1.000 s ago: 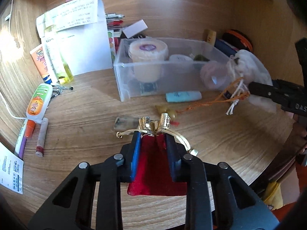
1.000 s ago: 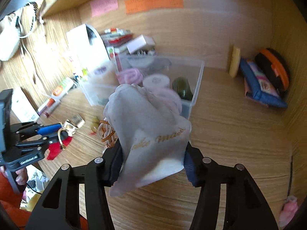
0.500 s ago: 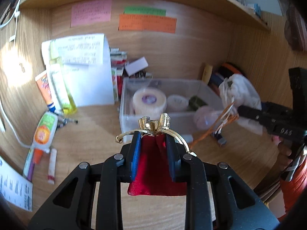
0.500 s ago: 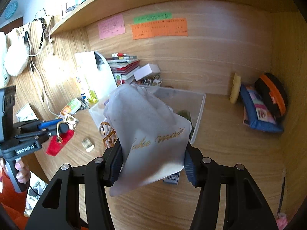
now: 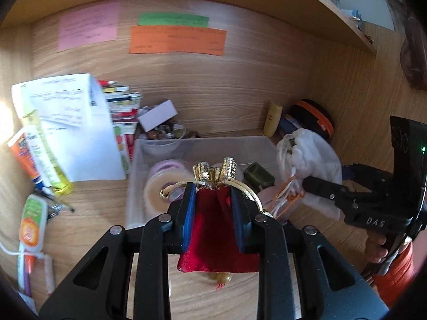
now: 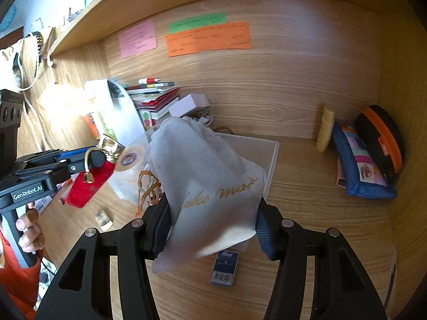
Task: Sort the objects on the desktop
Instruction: 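Lower red pouch into the clear box while right tool drops white pouch in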
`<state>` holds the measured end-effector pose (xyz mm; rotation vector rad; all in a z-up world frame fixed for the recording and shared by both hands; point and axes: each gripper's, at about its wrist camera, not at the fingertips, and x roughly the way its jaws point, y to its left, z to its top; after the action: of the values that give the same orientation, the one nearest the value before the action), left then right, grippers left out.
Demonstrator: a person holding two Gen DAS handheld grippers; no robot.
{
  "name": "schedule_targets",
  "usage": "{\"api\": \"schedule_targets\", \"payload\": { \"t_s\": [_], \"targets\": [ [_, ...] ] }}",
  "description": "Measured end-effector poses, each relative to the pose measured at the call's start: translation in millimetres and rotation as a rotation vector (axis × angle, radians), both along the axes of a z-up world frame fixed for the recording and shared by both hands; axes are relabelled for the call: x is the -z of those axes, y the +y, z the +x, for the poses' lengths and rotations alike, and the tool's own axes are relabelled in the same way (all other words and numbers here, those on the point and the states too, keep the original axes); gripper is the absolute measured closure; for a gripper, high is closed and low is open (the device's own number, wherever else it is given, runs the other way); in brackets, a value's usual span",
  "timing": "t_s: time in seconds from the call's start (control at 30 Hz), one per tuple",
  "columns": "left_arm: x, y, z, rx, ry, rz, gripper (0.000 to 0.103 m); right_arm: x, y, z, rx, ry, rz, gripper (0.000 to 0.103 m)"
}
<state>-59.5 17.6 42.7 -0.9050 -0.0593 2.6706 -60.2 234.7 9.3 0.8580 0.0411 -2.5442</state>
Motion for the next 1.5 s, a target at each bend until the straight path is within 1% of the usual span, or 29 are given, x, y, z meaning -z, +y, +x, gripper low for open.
{"api": "schedule_targets", "payload": {
  "t_s": [0.17,0.33,0.53,0.63,0.77,0.8,0.83,0.9,0.97,1.03,1.07,1.13,1.2,1.23,1.33,1.4,1.43,1.5],
  "targets": [
    [-1,10,-26,0.033,-0.028,0.024,0.078,0,-1,-15,0.021,0.000,0.010,0.052],
    [1,21,-46,0.055,-0.050,0.022,0.078,3,-4,-33,0.017,-0.013,0.010,0.052],
    [8,32,-73,0.054,-0.078,0.003,0.078,10,-5,-57,0.017,-0.053,0.005,0.051],
    [13,36,-85,0.059,-0.093,0.005,0.078,17,-7,-65,0.019,-0.067,0.014,0.051],
    [23,39,-95,0.065,-0.115,0.001,0.078,30,-11,-75,0.007,-0.108,0.016,0.051],
    [25,39,-96,0.066,-0.119,-0.001,0.076,32,-12,-76,0.006,-0.116,0.020,0.051],
    [29,39,-98,0.068,-0.124,-0.009,0.071,35,-13,-78,0.003,-0.124,0.024,0.051],
    [30,38,-99,0.060,-0.131,-0.013,0.068,39,-15,-79,-0.012,-0.131,0.027,0.051],
    [32,35,-101,0.055,-0.144,-0.002,0.065,40,-16,-77,-0.019,-0.122,0.035,0.051],
    [32,32,-102,0.051,-0.152,0.013,0.060,39,-16,-76,-0.021,-0.117,0.041,0.050],
    [32,31,-102,0.049,-0.154,0.017,0.056,40,-17,-76,-0.021,-0.117,0.043,0.049],
    [33,29,-102,0.044,-0.163,0.013,0.044,40,-19,-78,-0.023,-0.120,0.050,0.048],
    [33,27,-101,0.044,-0.166,0.015,0.041,40,-19,-78,-0.017,-0.130,0.055,0.048],
    [31,25,-100,0.048,-0.167,0.022,0.038,40,-20,-79,-0.018,-0.134,0.056,0.047],
    [25,23,-96,0.051,-0.152,0.033,0.035,38,-21,-77,-0.020,-0.142,0.062,0.044],
    [21,24,-93,0.045,-0.134,0.015,0.033,36,-23,-74,-0.014,-0.134,0.072,0.044],
    [20,24,-90,0.040,-0.123,-0.001,0.030,35,-25,-73,-0.012,-0.128,0.081,0.044],
    [16,25,-85,0.027,-0.099,-0.027,0.028,33,-29,-69,0.003,-0.109,0.111,0.043]
  ]
}}
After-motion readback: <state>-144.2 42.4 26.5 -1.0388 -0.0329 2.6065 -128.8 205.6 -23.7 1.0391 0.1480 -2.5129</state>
